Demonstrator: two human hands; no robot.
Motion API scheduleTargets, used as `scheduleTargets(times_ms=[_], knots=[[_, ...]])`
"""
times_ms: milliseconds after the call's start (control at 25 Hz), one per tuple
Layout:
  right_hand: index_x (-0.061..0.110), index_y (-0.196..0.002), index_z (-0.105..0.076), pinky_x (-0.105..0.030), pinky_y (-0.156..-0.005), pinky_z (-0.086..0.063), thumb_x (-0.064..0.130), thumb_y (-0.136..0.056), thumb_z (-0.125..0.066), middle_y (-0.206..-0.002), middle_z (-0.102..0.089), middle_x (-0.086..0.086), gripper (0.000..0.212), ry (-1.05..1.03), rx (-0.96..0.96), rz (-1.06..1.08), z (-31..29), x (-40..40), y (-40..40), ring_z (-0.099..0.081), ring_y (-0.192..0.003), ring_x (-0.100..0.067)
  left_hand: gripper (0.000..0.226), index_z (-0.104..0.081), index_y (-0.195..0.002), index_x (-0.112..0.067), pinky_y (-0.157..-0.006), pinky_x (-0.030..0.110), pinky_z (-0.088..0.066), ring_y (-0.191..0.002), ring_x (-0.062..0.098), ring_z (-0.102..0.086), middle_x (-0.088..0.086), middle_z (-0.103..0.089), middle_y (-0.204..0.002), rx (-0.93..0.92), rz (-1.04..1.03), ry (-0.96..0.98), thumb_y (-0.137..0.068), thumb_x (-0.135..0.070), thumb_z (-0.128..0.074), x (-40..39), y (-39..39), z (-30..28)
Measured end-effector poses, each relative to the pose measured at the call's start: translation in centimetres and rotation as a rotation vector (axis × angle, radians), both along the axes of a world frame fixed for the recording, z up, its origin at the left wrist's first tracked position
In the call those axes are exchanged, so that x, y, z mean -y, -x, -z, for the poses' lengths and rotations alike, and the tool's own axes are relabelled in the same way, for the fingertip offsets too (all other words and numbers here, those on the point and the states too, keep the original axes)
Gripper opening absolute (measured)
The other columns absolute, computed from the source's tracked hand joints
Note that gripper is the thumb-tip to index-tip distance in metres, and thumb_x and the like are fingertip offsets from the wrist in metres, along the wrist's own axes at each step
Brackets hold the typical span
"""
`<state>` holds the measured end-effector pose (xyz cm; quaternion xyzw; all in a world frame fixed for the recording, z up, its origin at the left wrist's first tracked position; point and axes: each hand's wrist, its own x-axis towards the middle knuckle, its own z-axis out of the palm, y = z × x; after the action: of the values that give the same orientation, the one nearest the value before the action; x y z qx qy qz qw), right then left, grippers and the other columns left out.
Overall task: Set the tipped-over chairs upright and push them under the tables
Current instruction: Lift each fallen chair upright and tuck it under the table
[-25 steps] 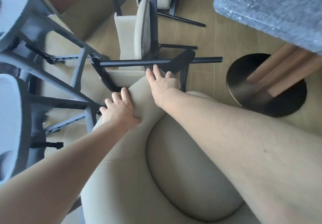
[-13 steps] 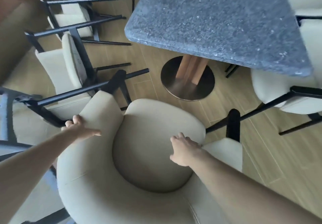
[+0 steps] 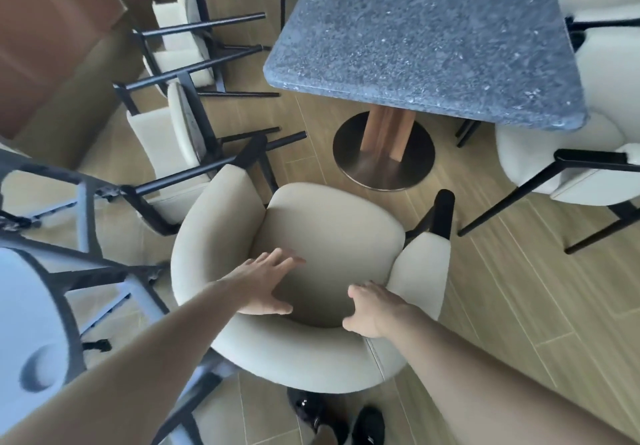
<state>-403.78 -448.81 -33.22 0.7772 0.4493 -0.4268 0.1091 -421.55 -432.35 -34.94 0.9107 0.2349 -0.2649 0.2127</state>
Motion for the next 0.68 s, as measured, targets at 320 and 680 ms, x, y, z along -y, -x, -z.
scheduleTargets(times_ms=[320,680], knots=[[0.022,-0.144,-0.040,-0.039,-0.103,-0.043,0.042,-0.084,-0.063,-0.146,-0.039,0.001,0.067,0.020,-0.055,0.004,-3.1,3.8,3.1,-0.041,-0.135,-0.021,0.117,0.002,-0.142,-0.063,-0.110,0.043,-0.039,-0.141,0.017,-0.033,-0.028,-0.011,-0.153,-0.142,0.015,0.082,-0.047,-0.065,-0.067,4.0,4.6,-2.9],[0.018,-0.142,-0.042,-0.039,-0.099,-0.047,0.035,-0.081,-0.066,-0.141,-0.044,-0.001,0.067,0.064,0.012,0.257,-4.0,1.2,5.8,-0.046,-0.127,-0.022,0.116,-0.010,-0.151,-0.046,-0.111,0.038,-0.037,-0.140,0.019,-0.031,-0.015,-0.010,-0.159,-0.161,0.337,0.002,-0.055,-0.058,-0.074,-2.8,6.7,-2.8]])
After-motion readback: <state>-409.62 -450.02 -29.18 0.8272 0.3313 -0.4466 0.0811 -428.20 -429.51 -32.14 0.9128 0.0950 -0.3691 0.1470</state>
